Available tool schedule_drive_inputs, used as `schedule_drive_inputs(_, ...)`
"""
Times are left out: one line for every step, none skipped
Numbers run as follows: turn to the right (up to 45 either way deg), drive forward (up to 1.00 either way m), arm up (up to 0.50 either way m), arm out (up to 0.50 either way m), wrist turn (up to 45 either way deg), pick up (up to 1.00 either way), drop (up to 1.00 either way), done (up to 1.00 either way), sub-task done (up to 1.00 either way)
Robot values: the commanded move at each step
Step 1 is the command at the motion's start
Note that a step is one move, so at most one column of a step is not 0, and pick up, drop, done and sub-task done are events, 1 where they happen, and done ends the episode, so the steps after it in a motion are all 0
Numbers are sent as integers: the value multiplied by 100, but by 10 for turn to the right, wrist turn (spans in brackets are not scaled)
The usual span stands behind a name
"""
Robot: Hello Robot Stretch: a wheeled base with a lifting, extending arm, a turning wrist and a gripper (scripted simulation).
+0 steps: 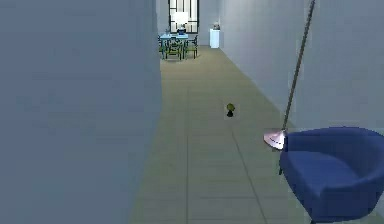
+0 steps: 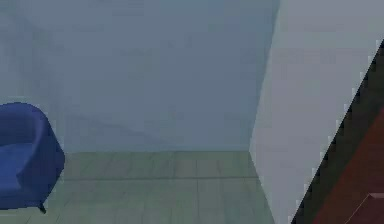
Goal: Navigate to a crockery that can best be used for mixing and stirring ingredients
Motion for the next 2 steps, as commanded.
schedule_drive_inputs(0, 100, 0, 0, 0, 0, 0, 0, 0)
schedule_drive_inputs(-30, 0, 0, 0, 0, 0, 0, 0, 0)
